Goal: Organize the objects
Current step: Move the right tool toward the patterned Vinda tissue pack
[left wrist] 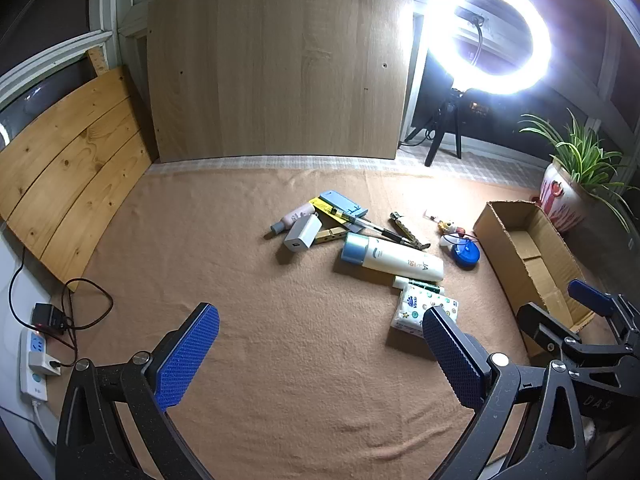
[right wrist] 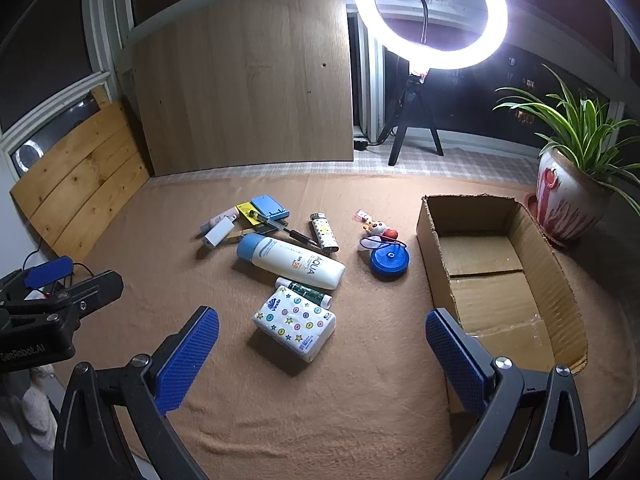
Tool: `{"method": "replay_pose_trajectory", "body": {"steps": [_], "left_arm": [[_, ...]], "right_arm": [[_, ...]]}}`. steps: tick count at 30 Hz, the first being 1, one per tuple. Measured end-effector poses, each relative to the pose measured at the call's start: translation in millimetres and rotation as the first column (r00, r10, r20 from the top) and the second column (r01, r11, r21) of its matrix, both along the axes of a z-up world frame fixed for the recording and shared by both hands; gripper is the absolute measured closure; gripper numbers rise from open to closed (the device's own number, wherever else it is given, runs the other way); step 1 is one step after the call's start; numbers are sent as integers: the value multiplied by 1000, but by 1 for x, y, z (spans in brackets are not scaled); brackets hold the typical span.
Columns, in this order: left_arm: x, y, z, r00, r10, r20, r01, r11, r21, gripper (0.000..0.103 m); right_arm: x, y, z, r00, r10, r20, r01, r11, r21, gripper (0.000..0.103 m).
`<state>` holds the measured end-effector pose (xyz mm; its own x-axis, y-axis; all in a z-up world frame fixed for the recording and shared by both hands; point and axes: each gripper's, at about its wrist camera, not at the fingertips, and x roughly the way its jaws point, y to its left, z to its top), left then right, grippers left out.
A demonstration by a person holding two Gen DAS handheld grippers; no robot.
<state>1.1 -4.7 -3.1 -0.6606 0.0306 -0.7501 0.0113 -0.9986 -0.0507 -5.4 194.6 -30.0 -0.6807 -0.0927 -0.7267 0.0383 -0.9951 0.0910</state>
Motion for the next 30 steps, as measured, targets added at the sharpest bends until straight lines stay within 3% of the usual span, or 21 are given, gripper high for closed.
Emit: {"method": "replay_pose_trajectory", "body": {"steps": [30], "left_arm": [[-16,0,-20,1000,5,31,-6,1000,5,0]], "right_arm": [[-23,4,-16,999,13,51,-11,1000,-27,1]]}}
